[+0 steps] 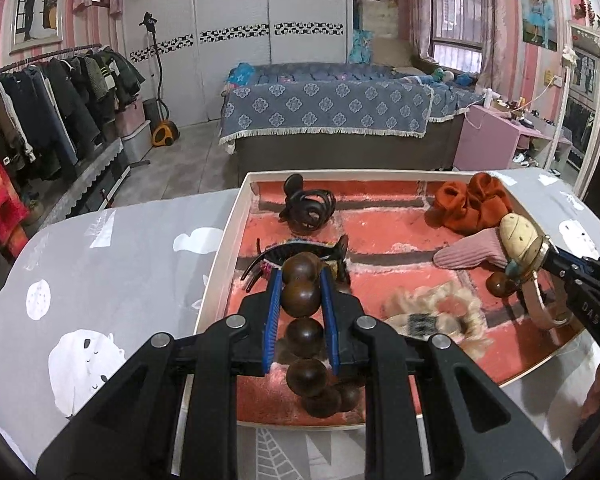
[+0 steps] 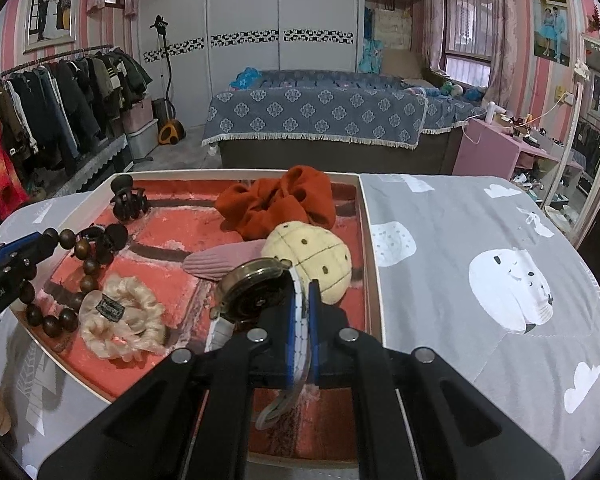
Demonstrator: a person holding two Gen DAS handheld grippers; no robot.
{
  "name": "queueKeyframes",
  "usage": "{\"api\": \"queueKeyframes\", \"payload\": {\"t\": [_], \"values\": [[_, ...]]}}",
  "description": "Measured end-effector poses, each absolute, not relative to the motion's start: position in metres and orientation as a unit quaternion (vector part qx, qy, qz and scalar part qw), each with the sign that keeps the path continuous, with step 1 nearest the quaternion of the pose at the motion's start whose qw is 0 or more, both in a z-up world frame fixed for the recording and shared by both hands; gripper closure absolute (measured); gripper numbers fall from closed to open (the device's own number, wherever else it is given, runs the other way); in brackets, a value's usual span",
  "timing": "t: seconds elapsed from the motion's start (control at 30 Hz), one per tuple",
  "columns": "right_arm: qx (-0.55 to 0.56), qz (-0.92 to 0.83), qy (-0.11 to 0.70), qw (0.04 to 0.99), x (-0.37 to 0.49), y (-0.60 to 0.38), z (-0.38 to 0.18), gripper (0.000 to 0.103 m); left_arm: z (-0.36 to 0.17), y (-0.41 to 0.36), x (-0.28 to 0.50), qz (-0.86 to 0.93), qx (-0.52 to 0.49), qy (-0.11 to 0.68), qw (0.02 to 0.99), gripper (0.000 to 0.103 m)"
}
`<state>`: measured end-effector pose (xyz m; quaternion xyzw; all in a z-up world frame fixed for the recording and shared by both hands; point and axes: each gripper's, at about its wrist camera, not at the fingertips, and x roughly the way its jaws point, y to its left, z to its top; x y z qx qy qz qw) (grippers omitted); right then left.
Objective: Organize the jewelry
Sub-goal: 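Carry the bead bracelet and watch with both tools over the tray, then open both tools to release the bracelet and watch in the tray, withdraw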
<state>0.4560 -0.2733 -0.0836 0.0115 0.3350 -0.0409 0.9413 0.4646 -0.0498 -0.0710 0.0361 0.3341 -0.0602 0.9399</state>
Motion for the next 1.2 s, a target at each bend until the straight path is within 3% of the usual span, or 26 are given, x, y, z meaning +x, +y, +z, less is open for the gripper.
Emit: {"api": "queueKeyframes", "payload": {"t": [0.5, 0.57, 0.63, 0.7, 0.8, 0.87, 0.93, 1.0, 1.2], "values": [[0.016, -0.032, 0.353, 0.935, 0.458, -0.274, -0.089, 0.093, -0.082, -0.046, 0.470, -0.057, 0.032, 0.353, 0.933, 0.084], [0.011, -0.032, 0.354, 0.935, 0.457, -0.274, -0.088, 0.093, -0.080, -0.046, 0.468, -0.059, 0.031, 0.349, 0.935, 0.080], [0.008, -0.032, 0.353, 0.935, 0.455, -0.275, -0.087, 0.093, -0.079, -0.047, 0.465, -0.063, 0.031, 0.344, 0.936, 0.067], [0.014, -0.029, 0.352, 0.935, 0.452, -0.278, -0.084, 0.092, -0.076, -0.048, 0.463, -0.067, 0.033, 0.341, 0.937, 0.059], [0.020, -0.027, 0.345, 0.938, 0.449, -0.282, -0.080, 0.080, -0.070, -0.049, 0.456, -0.072, 0.032, 0.329, 0.941, 0.046], [0.021, -0.030, 0.334, 0.942, 0.445, -0.284, -0.075, 0.062, -0.065, -0.049, 0.451, -0.072, 0.031, 0.317, 0.945, 0.037], [0.023, -0.030, 0.321, 0.946, 0.441, -0.284, -0.070, 0.054, -0.059, -0.047, 0.446, -0.070, 0.028, 0.306, 0.949, 0.024], [0.018, -0.032, 0.309, 0.950, 0.438, -0.282, -0.065, 0.052, -0.053, -0.046, 0.442, -0.068, 0.026, 0.296, 0.952, 0.021], [-0.004, -0.041, 0.244, 0.969, 0.420, -0.273, -0.041, 0.027, -0.030, -0.039, 0.426, -0.058, 0.015, 0.263, 0.963, 0.008]]}}
